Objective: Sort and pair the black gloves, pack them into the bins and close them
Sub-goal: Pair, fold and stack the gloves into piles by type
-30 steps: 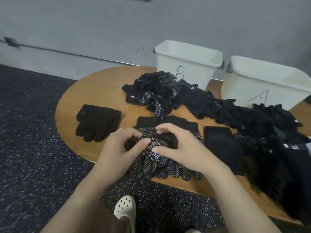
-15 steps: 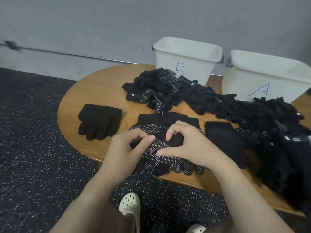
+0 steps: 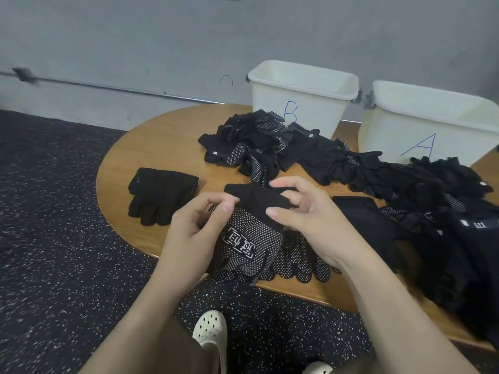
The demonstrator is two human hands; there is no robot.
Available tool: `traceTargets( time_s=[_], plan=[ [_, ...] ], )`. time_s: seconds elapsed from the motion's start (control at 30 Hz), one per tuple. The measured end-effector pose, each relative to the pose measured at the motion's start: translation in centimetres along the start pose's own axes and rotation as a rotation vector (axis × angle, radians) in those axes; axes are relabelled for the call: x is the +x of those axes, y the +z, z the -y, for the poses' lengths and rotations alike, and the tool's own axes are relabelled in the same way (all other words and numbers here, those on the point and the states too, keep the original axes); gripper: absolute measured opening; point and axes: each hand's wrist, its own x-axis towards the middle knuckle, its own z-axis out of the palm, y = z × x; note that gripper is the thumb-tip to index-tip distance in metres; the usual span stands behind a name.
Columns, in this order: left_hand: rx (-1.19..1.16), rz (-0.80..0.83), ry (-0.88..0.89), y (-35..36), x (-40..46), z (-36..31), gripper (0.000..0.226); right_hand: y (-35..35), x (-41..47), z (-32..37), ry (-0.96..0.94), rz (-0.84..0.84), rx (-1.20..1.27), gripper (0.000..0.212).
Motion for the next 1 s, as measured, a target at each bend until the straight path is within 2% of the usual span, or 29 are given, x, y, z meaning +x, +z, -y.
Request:
traceTargets(
  time_s=[0.1, 0.17, 0.27, 0.33, 0.37, 0.5, 0.6, 0.67, 0.7, 0.77, 0.8, 0.9, 1.0],
  plan=[
    [-0.153, 0.135, -0.198, -0.4, -0.1, -0.2, 0.017, 0.0, 0.3, 0.0, -0.059, -0.035, 0.056, 0.043],
    [-0.143, 0.215, -0.242, -0.7, -0.2, -0.1, 0.016, 0.1, 0.5, 0.1, -0.086, -0.042, 0.081, 0.043],
    [-0.115, 0.164, -0.222, -1.2, -0.3, -0.1, 0.009, 0.1, 0.6, 0.2, -0.033, 0.060, 0.056, 0.036],
    [-0.148, 0.102, -0.207, -1.7, -0.4, -0.2, 0.010, 0.2, 0.7, 0.4, 0.012, 0.161, -0.001, 0.012],
    [-0.163, 0.082, -0.206, -2.0, -0.4, -0.3, 0.011, 0.4, 0.8, 0.3, 0.026, 0.173, -0.007, 0.008],
    [-0.171, 0.077, -0.229, -3.0, -0.4, -0.2, 0.014, 1.2, 1.7, 0.2, 0.014, 0.207, -0.055, 0.030],
    [-0.174, 0.095, -0.247, -3.6, -0.4, 0.1, 0.016, 1.8, 2.4, 0.2, -0.008, 0.241, -0.056, 0.029],
    [-0.173, 0.109, -0.253, -4.0, -0.3, 0.3, 0.018, 2.1, 2.8, 0.0, -0.015, 0.237, -0.056, 0.048],
    [-0.174, 0.112, -0.255, -4.1, -0.3, 0.5, 0.018, 2.4, 2.9, 0.1, -0.009, 0.242, -0.047, 0.051],
    [-0.184, 0.101, -0.269, -4.3, -0.1, 0.8, 0.020, 2.9, 3.3, 0.2, -0.020, 0.228, -0.031, 0.024],
    [-0.189, 0.086, -0.286, -4.4, 0.0, 1.0, 0.021, 2.9, 3.5, 0.2, -0.035, 0.212, -0.035, 0.018],
    [-0.125, 0.037, -0.346, -4.8, 0.3, 1.7, 0.020, 2.9, 4.7, 0.1, -0.048, 0.110, -0.114, 0.020],
    [-0.029, -0.020, -0.372, -5.2, 0.6, 2.4, 0.015, 2.7, 5.8, -0.6, -0.038, 0.058, -0.212, 0.041]
  ],
)
